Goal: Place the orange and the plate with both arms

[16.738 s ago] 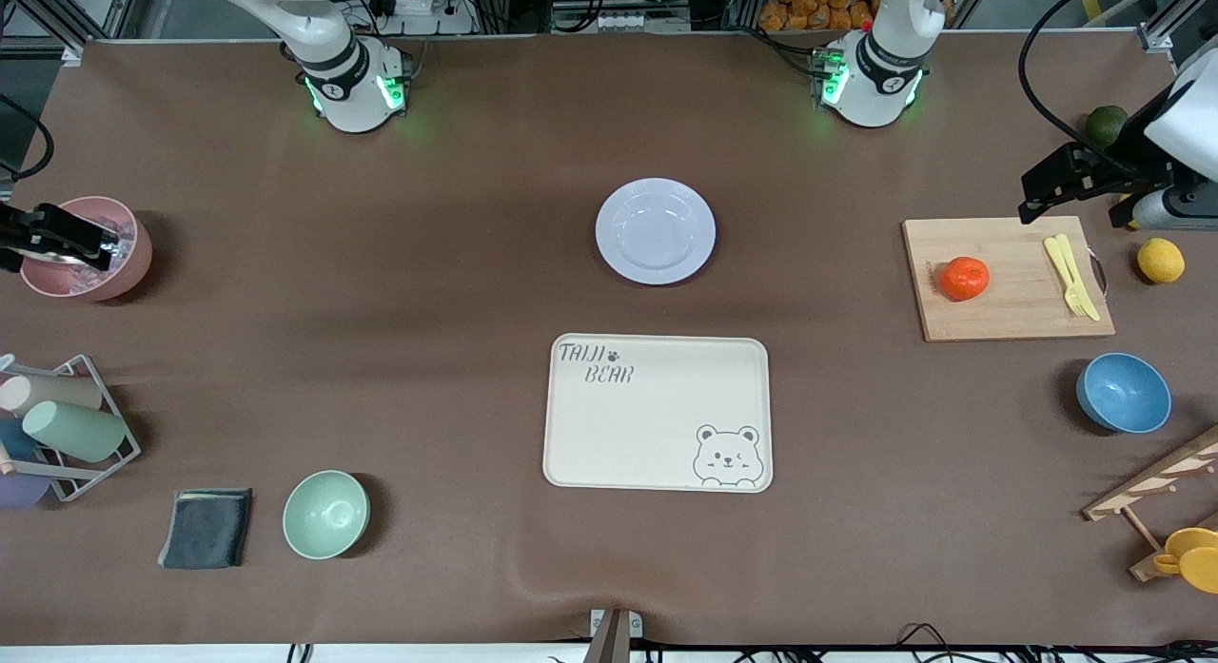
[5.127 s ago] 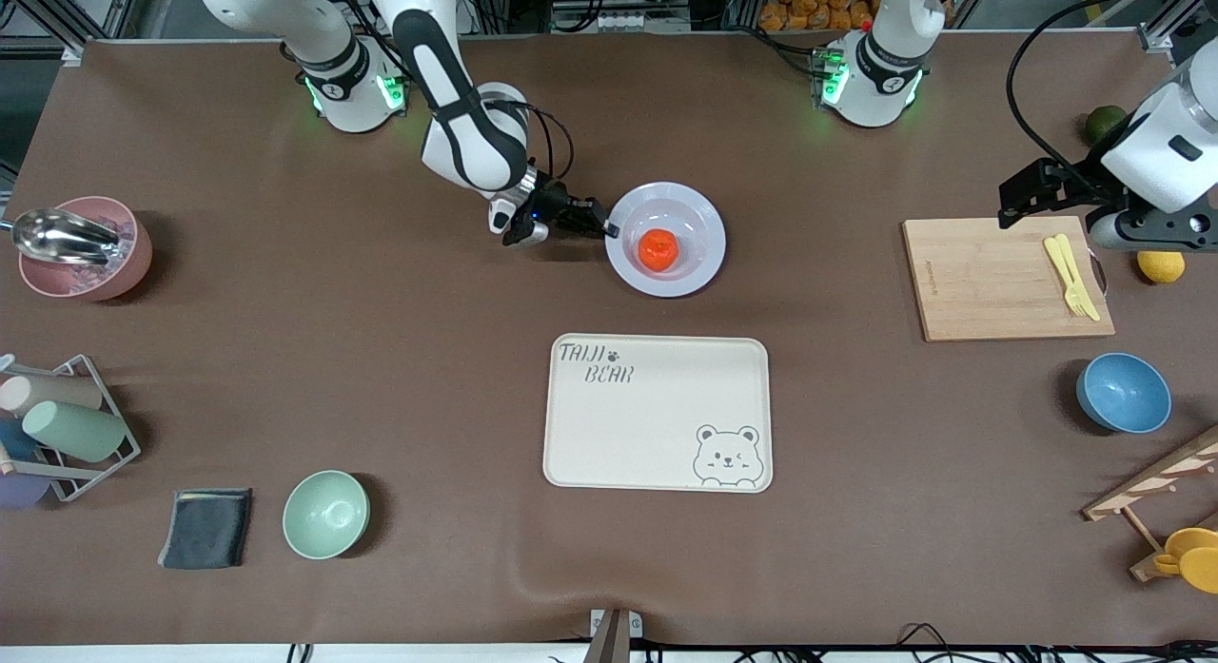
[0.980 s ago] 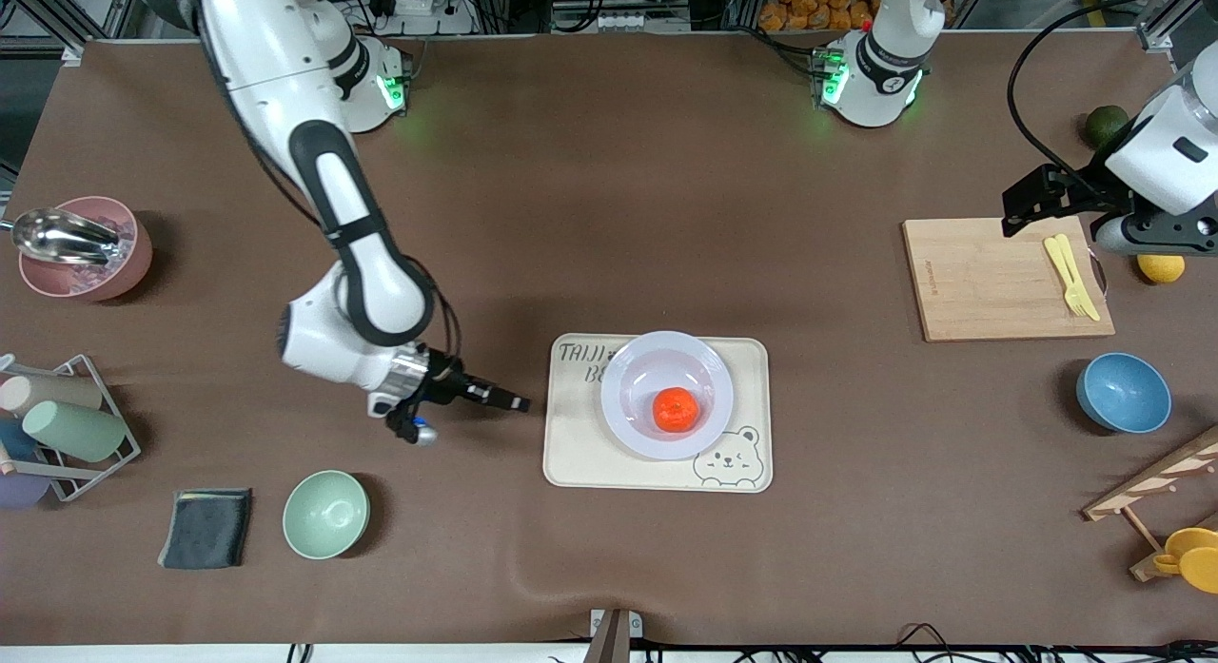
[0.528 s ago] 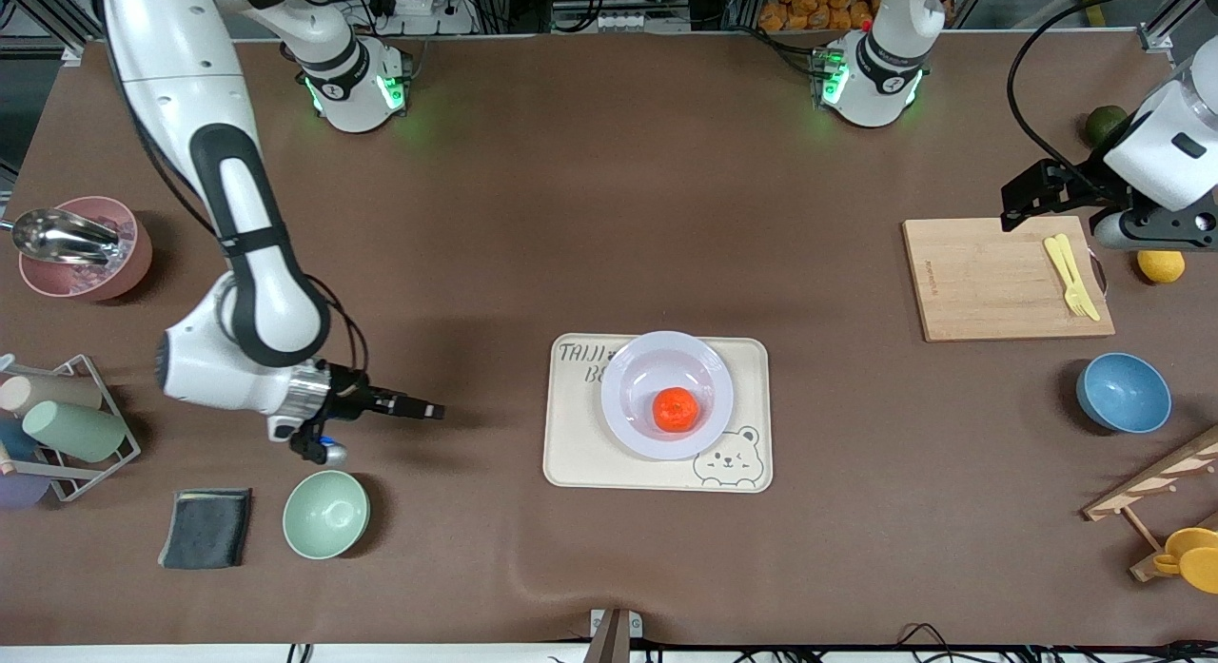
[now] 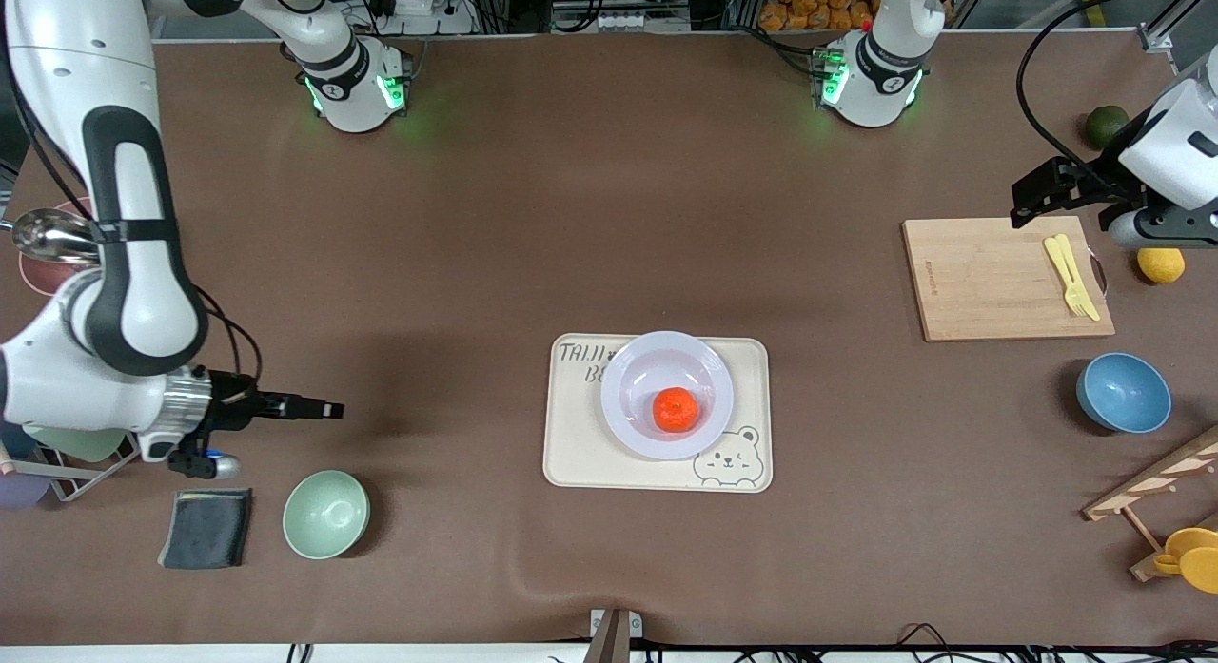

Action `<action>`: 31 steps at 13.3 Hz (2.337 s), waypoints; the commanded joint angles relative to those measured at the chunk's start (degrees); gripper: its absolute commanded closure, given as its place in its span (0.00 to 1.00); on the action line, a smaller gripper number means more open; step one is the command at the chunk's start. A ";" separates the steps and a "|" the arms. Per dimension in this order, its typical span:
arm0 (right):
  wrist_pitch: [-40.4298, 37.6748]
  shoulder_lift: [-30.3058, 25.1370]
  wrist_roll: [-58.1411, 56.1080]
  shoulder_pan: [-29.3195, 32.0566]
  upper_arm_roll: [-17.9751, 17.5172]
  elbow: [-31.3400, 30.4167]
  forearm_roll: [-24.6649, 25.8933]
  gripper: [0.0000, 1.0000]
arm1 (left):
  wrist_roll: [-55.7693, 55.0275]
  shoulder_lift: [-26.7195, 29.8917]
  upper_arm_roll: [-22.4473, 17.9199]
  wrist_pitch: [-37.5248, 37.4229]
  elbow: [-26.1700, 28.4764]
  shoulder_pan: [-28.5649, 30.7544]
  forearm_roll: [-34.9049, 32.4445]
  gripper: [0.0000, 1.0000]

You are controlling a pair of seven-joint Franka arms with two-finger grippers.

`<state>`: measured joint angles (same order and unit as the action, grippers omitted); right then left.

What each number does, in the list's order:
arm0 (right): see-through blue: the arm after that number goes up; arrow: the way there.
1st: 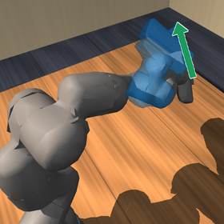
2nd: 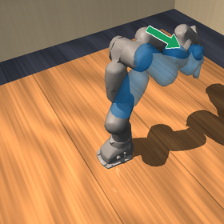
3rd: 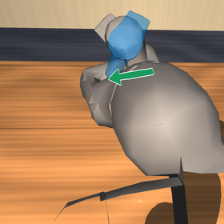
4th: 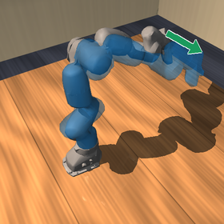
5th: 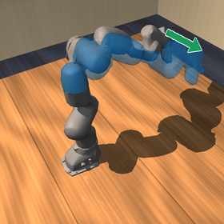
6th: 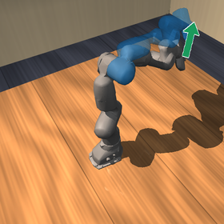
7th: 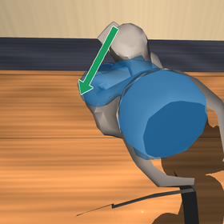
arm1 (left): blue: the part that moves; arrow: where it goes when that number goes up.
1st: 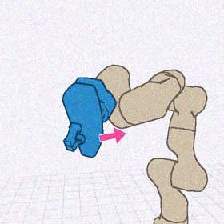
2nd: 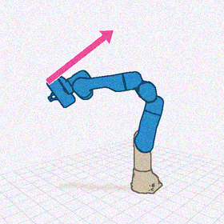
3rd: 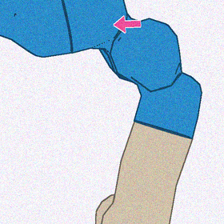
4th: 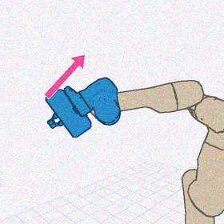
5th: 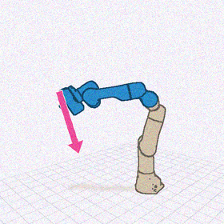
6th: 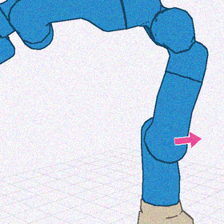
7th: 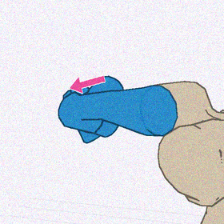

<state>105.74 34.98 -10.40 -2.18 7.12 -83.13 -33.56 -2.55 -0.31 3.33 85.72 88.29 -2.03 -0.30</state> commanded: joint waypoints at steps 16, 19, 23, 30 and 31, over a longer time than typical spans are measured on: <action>-25.95 -20.54 -0.05 0.95 0.00 2.92 28.28 0.00 | -1.75 0.58 0.54 -0.73 -1.28 0.01 0.04 0.00; -17.10 -30.11 -0.14 0.86 -0.17 -11.57 30.38 0.00 | -1.75 0.49 0.54 -0.38 -1.28 0.01 0.12 0.00; -11.01 -35.93 -0.14 0.24 -0.26 -21.27 30.92 0.00 | -1.75 0.49 0.54 -0.38 -1.36 0.01 0.12 0.00; -8.80 -33.66 1.25 -1.85 -0.26 -13.13 34.41 0.00 | -1.75 0.49 0.54 -0.46 -1.28 0.01 -0.05 0.00; -9.06 -32.62 3.00 -2.30 -0.26 -10.16 35.31 0.00 | -1.75 0.49 0.54 -0.46 -1.28 0.01 -0.05 0.00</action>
<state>97.53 0.47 -10.67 -2.58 6.96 -98.83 -1.36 -3.54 -0.06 3.64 85.34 87.43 -2.09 -0.28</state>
